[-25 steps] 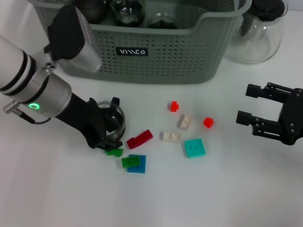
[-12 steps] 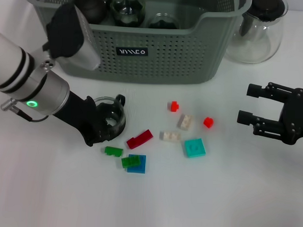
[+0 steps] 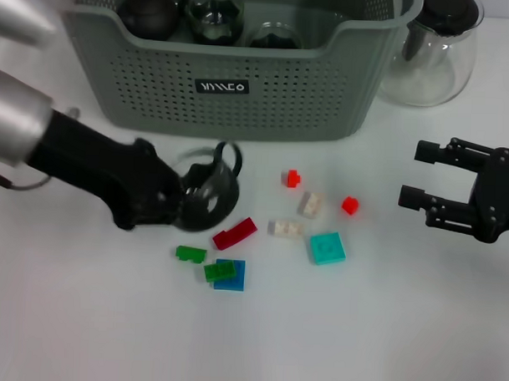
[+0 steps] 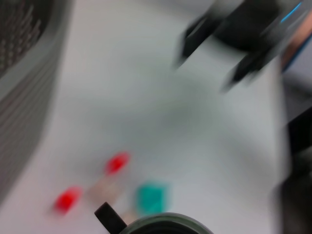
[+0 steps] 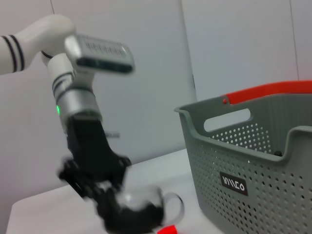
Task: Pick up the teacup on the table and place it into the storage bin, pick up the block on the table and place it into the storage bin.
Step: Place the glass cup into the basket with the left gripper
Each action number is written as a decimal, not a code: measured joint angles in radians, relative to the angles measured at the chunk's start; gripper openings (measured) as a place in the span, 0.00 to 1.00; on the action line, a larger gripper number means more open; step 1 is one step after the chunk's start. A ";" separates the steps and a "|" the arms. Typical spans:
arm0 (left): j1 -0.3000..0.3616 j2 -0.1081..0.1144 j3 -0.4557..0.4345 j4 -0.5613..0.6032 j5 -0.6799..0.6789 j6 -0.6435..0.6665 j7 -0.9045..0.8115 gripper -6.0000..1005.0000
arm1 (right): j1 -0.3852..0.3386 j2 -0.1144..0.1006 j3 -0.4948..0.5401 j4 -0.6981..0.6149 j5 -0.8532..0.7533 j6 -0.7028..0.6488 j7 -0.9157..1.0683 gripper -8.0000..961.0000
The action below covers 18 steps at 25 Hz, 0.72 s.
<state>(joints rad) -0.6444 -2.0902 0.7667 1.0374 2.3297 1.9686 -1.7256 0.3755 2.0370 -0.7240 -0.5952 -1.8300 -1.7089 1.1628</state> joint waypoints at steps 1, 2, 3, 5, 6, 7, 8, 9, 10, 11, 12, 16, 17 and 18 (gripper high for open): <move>-0.015 0.018 -0.050 -0.033 -0.024 0.045 0.020 0.06 | 0.000 0.000 0.000 0.000 0.000 0.000 0.000 0.80; -0.026 0.031 -0.092 -0.061 -0.052 0.085 0.035 0.06 | 0.000 0.000 0.000 0.000 0.000 0.000 0.000 0.80; -0.028 0.037 -0.115 -0.073 -0.077 0.103 0.041 0.06 | 0.000 0.000 0.000 0.000 0.000 0.000 0.000 0.80; -0.026 0.041 -0.110 -0.077 -0.130 0.107 0.042 0.06 | 0.000 -0.001 -0.001 0.001 0.000 0.003 -0.001 0.80; -0.026 0.040 -0.098 -0.077 -0.159 0.107 0.039 0.06 | 0.000 -0.001 -0.001 0.001 0.000 0.004 -0.001 0.80; -0.027 0.040 -0.090 -0.078 -0.179 0.107 0.037 0.06 | 0.001 -0.001 -0.002 0.001 0.000 0.004 -0.001 0.80; -0.033 0.039 -0.081 -0.078 -0.218 0.106 0.032 0.06 | 0.003 -0.001 -0.002 0.004 0.000 0.004 -0.001 0.80; -0.040 0.039 -0.081 -0.079 -0.263 0.105 0.027 0.06 | 0.003 -0.001 -0.002 0.004 0.000 0.004 -0.001 0.80; -0.052 0.039 -0.083 -0.076 -0.322 0.098 0.019 0.06 | 0.007 -0.002 -0.002 0.011 0.000 0.005 -0.001 0.80; -0.062 0.038 -0.089 -0.071 -0.377 0.083 0.011 0.06 | 0.008 -0.002 -0.002 0.012 0.000 0.005 -0.002 0.80; -0.070 0.036 -0.096 -0.064 -0.421 0.062 -0.005 0.06 | 0.009 -0.003 -0.002 0.014 0.000 0.005 -0.002 0.80; -0.138 0.035 -0.073 0.008 -0.485 -0.266 -0.220 0.06 | 0.009 -0.003 -0.002 0.014 0.000 0.005 -0.002 0.80; -0.138 0.035 -0.073 0.008 -0.485 -0.266 -0.220 0.06 | 0.008 -0.003 -0.001 0.014 0.000 0.005 -0.002 0.80; -0.163 0.049 -0.034 0.015 -0.444 -0.365 -0.298 0.06 | 0.008 -0.003 -0.001 0.014 0.000 0.005 -0.003 0.80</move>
<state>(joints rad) -0.8072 -2.0415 0.7328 1.0527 1.8862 1.6040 -2.0238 0.3831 2.0340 -0.7249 -0.5813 -1.8300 -1.7040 1.1602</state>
